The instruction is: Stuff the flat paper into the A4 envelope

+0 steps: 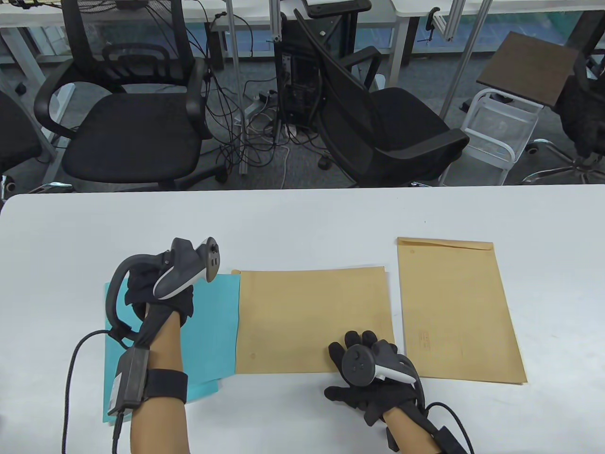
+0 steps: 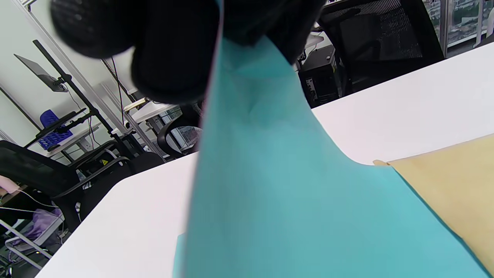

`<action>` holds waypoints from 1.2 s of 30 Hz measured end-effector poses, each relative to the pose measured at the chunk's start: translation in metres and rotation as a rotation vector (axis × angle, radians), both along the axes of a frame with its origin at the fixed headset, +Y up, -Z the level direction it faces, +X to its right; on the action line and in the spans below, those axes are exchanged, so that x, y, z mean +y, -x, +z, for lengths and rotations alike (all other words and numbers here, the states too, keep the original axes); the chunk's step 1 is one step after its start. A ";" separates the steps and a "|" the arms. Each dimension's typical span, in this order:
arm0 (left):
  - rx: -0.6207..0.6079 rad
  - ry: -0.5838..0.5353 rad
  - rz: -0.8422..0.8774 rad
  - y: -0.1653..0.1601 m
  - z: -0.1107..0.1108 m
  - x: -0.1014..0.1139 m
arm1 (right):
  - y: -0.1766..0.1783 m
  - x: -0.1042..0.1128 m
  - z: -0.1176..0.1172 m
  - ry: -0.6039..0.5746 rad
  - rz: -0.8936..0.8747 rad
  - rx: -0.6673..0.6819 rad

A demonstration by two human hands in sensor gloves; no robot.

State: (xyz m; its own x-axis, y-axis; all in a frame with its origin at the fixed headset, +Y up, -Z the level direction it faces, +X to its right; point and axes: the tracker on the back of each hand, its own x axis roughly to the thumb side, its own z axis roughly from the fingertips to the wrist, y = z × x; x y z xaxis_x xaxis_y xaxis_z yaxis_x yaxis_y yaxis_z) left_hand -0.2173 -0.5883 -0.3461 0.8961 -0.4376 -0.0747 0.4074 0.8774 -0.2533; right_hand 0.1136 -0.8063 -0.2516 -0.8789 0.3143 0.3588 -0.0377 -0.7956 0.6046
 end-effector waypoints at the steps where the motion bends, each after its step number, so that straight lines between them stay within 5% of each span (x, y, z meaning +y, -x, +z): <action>1: -0.006 -0.006 -0.008 0.000 -0.002 -0.002 | 0.000 0.000 0.000 0.000 -0.002 0.000; 9: 0.034 -0.016 0.026 0.018 -0.008 -0.013 | -0.002 0.000 0.000 0.002 -0.012 0.005; 17: 0.034 -0.183 0.179 0.049 -0.012 -0.023 | -0.004 0.000 0.000 0.014 -0.021 0.006; 36: 0.059 -0.127 0.338 0.042 -0.039 -0.049 | -0.005 0.000 -0.001 0.026 -0.033 0.003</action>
